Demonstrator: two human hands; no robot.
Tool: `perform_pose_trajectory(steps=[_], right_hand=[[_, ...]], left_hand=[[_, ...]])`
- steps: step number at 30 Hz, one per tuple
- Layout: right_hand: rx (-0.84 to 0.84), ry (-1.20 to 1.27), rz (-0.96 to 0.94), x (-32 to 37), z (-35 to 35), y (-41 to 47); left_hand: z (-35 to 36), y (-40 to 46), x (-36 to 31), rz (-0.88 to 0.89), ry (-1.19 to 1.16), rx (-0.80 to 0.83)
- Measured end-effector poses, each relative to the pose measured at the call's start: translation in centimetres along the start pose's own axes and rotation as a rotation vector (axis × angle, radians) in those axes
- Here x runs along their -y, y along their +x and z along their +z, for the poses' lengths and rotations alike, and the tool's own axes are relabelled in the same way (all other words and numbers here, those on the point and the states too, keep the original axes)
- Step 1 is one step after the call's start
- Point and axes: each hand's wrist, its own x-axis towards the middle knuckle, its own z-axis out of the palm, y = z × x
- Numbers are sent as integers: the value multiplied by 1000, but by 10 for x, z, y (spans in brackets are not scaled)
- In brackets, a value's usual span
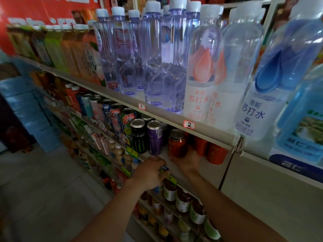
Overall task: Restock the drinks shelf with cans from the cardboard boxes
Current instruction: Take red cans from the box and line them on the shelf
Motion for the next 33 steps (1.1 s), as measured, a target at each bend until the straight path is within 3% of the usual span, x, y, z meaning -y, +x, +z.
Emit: perform_pose_trajectory(steps=[13, 23, 27, 30, 32, 33], right_hand=[[24, -113, 29, -3, 9, 9], [13, -134, 19, -6, 10, 9], [87, -147, 26, 5, -3, -1], [-60, -29, -142, 20, -17, -37], [-168, 75, -352, 32, -17, -80], [-138, 125, -453, 38, -16, -101]], left_hand=[[-4, -4, -6, -21, 29, 35], [-4, -23, -4, -27, -113, 59], [-1, -43, 3, -1, -238, -51], [6, -66, 19, -7, -329, -255], [23, -91, 44, -153, -377, -325], [32, -103, 56, -246, -385, -315]])
